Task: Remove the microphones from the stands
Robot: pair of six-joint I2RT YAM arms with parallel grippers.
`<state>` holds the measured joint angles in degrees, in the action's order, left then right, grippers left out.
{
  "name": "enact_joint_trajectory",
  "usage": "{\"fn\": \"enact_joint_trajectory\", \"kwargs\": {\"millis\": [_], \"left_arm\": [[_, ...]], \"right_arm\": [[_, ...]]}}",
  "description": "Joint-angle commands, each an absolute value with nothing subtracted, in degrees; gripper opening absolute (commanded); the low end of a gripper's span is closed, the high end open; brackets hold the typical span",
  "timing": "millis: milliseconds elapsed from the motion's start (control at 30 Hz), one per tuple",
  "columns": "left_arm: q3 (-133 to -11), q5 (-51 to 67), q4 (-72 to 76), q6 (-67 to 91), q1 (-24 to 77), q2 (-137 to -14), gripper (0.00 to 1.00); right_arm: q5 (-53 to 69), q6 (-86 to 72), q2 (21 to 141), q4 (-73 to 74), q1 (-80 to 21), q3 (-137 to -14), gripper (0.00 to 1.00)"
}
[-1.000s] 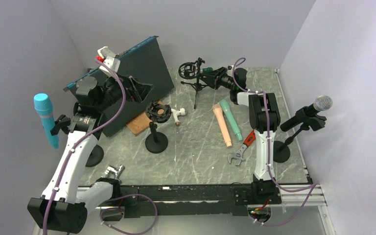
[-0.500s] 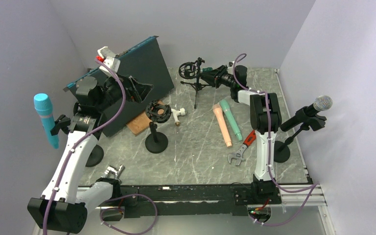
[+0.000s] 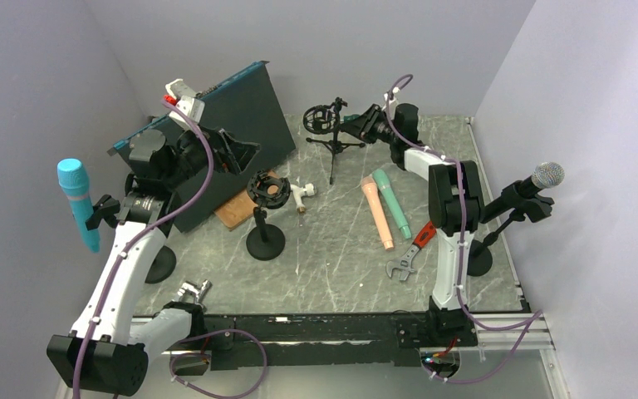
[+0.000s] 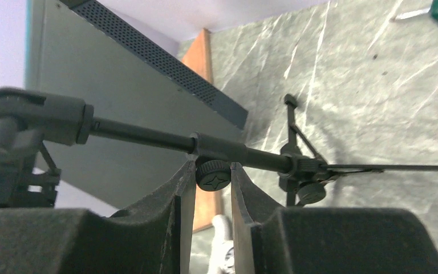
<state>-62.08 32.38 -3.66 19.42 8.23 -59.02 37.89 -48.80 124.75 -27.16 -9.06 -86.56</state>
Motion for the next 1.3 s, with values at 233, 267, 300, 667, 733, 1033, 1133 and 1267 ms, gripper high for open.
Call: {"fn": "enact_joint_trajectory", "kwargs": {"millis": [233, 267, 300, 667, 733, 1033, 1133, 1267], "left_arm": [[-62.3, 33.5, -1.0, 19.9, 8.3, -59.8, 0.96], [-62.3, 33.6, -1.0, 20.0, 8.3, -59.9, 0.96], [-62.2, 33.6, -0.9, 20.0, 8.3, -60.0, 0.96], [-62.2, 34.1, -0.6, 20.4, 8.3, -60.1, 0.96], [-62.2, 34.0, -0.6, 20.3, 8.2, -59.9, 0.96], [-62.0, 34.3, -0.5, 20.7, 8.2, -59.9, 0.96], [-62.0, 34.5, -0.4, 20.7, 8.2, -59.8, 0.96], [-62.0, 34.5, -0.5, 20.7, 8.2, -59.5, 0.96]], "right_arm": [[33.7, -24.2, 119.9, -33.6, -11.3, -79.0, 0.0], [33.3, -22.7, 119.6, -33.8, -11.5, -78.6, 0.0], [33.0, -21.5, 119.2, -33.8, -11.7, -78.3, 0.0], [17.8, 9.0, 112.1, -21.2, -19.9, -78.2, 0.0], [16.8, 8.3, 111.4, -20.7, -20.0, -78.2, 0.0], [19.0, -9.6, 105.3, -25.0, -17.1, -72.0, 0.53], [20.9, -15.9, 104.6, -24.3, -15.3, -71.6, 0.56], [24.5, -30.8, 106.3, -22.1, -12.0, -73.4, 0.62]]}}
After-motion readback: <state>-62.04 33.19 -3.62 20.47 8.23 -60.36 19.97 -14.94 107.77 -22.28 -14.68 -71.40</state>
